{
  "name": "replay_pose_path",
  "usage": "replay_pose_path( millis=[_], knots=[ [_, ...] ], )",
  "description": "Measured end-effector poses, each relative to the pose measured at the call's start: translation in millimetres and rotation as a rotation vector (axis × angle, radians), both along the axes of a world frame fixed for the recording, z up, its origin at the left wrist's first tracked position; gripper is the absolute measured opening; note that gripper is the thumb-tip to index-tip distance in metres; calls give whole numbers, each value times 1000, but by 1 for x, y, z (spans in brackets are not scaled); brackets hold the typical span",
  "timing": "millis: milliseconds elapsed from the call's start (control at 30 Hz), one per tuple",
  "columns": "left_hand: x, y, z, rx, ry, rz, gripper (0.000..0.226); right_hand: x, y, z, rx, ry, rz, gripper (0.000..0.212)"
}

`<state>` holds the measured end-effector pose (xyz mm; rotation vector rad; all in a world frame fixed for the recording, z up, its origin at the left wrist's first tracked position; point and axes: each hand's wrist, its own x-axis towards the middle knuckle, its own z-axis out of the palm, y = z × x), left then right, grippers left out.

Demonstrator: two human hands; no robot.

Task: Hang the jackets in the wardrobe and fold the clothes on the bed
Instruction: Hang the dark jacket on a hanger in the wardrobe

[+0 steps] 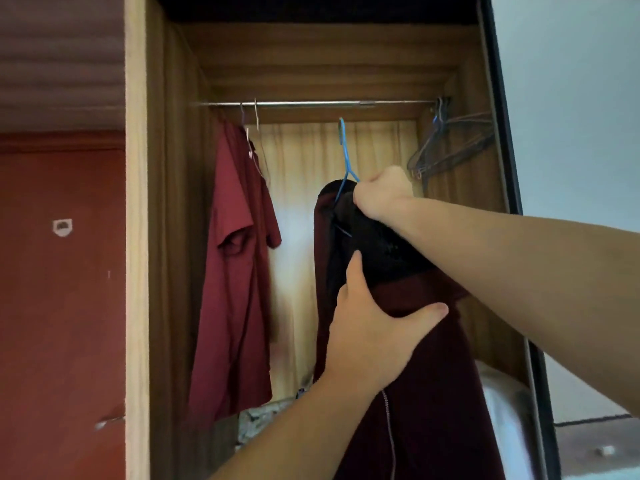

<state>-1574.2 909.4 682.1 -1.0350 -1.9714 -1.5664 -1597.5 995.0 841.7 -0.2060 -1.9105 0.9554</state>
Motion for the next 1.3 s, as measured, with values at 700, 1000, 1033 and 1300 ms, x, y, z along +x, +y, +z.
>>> replay_pose_path(
  millis=[700, 1000, 1033, 1300],
  knots=[
    [-222, 23, 110, -268, 544, 426, 96, -158, 35, 100, 71, 265, -76, 27],
    [-278, 66, 142, -399, 771, 720, 92, -218, 94, 122, 51, 307, 65, 23],
    [-284, 70, 146, -404, 790, 750, 92, -223, 99, 125, 41, 326, 74, 22],
    [-325, 80, 178, -385, 836, 879, 90, -259, 115, 150, 21, 413, 82, 24]
  ],
)
